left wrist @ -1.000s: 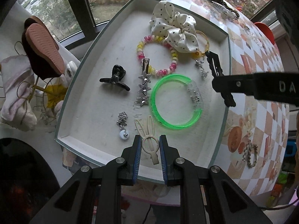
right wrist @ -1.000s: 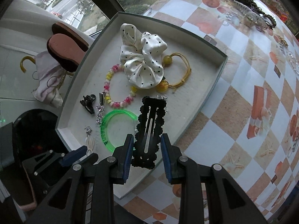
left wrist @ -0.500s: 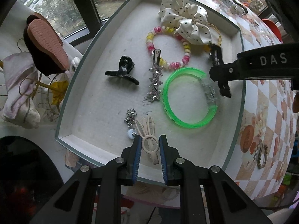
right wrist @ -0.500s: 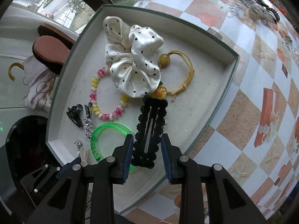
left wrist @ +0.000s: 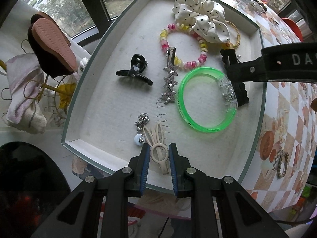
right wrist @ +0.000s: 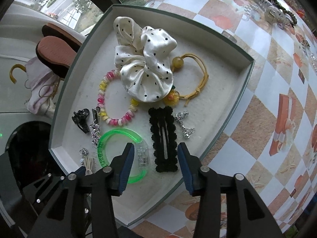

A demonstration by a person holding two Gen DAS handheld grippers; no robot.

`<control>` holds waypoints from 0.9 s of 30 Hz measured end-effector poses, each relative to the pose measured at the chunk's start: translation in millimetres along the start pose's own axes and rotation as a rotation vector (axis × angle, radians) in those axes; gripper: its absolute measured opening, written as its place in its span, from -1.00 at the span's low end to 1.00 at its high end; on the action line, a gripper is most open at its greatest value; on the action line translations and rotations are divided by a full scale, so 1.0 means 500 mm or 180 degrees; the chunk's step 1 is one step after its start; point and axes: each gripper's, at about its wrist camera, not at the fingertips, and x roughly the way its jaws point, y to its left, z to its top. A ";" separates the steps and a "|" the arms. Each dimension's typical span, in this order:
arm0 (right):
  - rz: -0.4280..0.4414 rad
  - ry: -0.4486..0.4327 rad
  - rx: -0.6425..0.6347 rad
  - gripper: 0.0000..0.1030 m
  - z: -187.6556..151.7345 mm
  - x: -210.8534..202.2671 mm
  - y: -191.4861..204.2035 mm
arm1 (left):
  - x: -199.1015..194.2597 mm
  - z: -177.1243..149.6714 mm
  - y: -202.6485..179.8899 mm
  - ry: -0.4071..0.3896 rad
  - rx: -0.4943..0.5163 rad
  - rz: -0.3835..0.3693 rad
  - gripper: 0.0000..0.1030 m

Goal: Organize jewelry
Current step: 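Carry both clips over the grey tray and open right tool to drop black clip, then lower the cream bunny clip into the tray and open left tool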

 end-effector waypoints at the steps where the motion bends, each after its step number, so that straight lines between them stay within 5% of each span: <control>1: 0.0004 -0.0013 0.0005 0.02 0.000 -0.004 0.000 | -0.001 0.000 -0.001 -0.0001 -0.0001 0.0007 -0.54; 27: -0.0106 -0.0171 0.0130 0.13 -0.080 -0.096 -0.058 | -0.025 0.007 -0.023 -0.0011 0.0015 0.0094 -0.54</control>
